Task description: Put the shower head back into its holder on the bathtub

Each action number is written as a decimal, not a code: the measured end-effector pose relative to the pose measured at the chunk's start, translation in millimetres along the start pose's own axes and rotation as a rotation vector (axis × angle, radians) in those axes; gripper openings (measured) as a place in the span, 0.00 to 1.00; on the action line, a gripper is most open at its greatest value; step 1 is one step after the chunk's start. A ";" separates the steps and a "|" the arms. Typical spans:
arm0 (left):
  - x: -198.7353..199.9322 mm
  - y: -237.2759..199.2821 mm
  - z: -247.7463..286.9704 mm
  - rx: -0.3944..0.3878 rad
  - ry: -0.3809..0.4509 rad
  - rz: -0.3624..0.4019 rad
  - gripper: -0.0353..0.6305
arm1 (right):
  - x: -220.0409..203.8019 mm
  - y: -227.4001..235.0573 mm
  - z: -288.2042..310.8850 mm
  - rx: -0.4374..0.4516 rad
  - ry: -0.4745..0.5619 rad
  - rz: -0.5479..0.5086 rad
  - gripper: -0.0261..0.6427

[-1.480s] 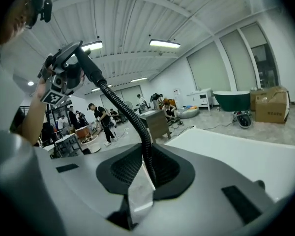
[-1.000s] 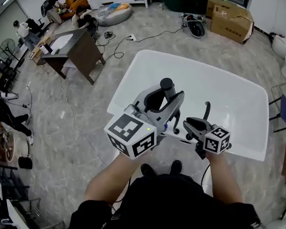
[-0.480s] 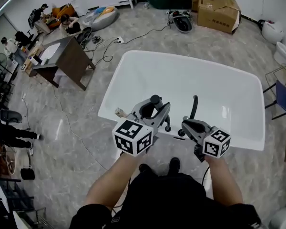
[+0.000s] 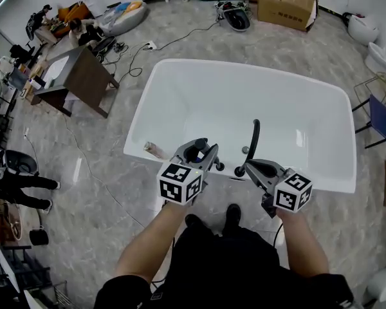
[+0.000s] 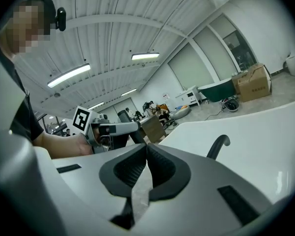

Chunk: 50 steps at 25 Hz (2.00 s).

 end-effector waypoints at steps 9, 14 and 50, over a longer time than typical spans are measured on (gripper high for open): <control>-44.6 -13.6 43.7 0.008 -0.127 -0.041 0.27 | -19.1 15.6 3.6 -0.015 -0.012 0.045 0.08; -76.6 -5.4 69.5 -0.012 -0.221 -0.013 0.27 | -35.2 19.5 -3.6 -0.037 -0.029 0.077 0.08; -199.9 -29.3 161.3 0.058 -0.526 0.020 0.28 | -74.2 46.1 -22.5 -0.143 -0.065 0.206 0.07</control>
Point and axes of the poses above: the fingertips, and each gripper's own axes: z forward along the fingers, y to its right, x out of its top, the point moved 1 cm from there along -z, backward along the fingers, and after that the axes turned 10 degrees about -y, right-handed, at the moved point
